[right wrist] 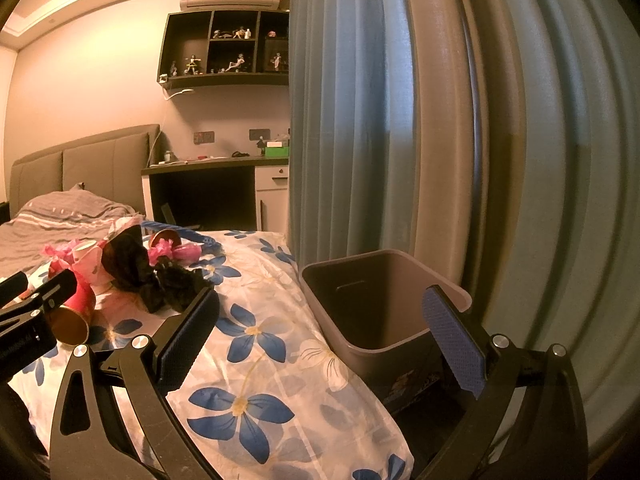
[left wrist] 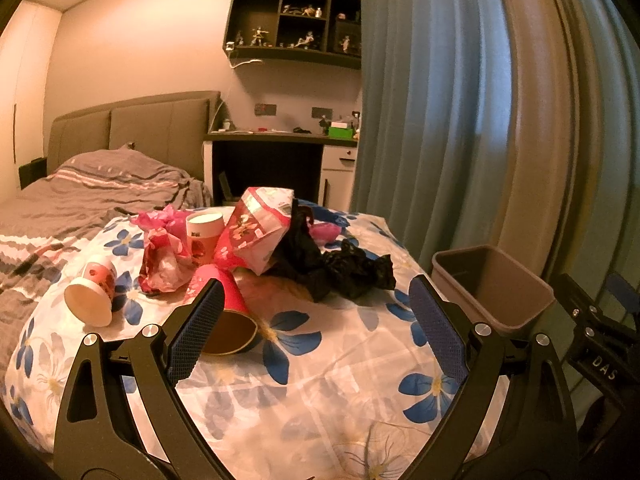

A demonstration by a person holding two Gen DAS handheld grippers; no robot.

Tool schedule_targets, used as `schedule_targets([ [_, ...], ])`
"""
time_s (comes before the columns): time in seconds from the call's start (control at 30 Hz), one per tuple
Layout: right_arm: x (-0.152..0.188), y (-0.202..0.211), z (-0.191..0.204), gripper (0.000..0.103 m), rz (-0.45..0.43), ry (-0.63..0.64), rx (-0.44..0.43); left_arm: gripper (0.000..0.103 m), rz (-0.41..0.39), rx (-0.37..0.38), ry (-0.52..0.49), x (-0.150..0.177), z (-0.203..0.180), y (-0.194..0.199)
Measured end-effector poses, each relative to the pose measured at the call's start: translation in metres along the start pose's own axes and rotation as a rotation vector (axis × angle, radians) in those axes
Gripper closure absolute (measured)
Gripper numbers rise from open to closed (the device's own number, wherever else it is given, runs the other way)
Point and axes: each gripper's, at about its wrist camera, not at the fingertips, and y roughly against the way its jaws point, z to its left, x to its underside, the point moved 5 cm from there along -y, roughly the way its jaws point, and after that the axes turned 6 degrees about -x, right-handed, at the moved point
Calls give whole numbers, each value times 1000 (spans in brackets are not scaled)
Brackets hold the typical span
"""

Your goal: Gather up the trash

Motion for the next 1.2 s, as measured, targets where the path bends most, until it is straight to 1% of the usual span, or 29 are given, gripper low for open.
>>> schedule_targets([
  [0.1, 0, 0, 0, 5, 0, -1, 0, 11, -2, 4, 4, 1, -1, -3],
  [0.17, 7, -4, 5, 5, 1, -4, -1, 11, 4, 16, 7, 2, -1, -5],
  [0.2, 0, -5, 1, 5, 4, -7, -5, 11, 6, 18, 8, 2, -1, -6],
  [0.3, -2, -6, 2, 5, 6, -10, -10, 11, -12, -4, -14, 5, 0, -8],
  [0.33, -2, -7, 3, 5, 6, -9, -11, 8, -14, -20, -22, 6, 2, -9],
  [0.4, -2, -10, -2, 5, 13, -12, -14, 6, -4, -24, -14, 7, 7, -11],
  [0.5, 0, -20, 3, 5, 21, -16, -38, 6, 28, -30, 5, 8, 16, -18],
  [0.67, 4, -43, 29, 5, 17, 19, -114, 6, 9, -74, 64, 8, 37, -24],
  [0.77, 7, -60, 50, 11, 27, 45, -175, 6, -6, -103, 65, 4, 50, -32],
  [0.87, 10, -80, 71, 12, 46, 68, -238, 7, -20, -118, 74, 0, 62, -38],
  [0.97, 13, -102, 91, 15, 72, 74, -300, 10, -36, -120, 74, -2, 69, -43],
  [1.0, 12, -110, 98, 20, 77, 78, -318, 13, -36, -116, 71, -3, 71, -45],
  [1.13, 11, -137, 120, 27, 100, 110, -354, 19, -23, -88, 70, -5, 72, -56],
  [1.2, 11, -145, 127, 34, 110, 115, -377, 20, -15, -68, 67, -5, 71, -61],
])
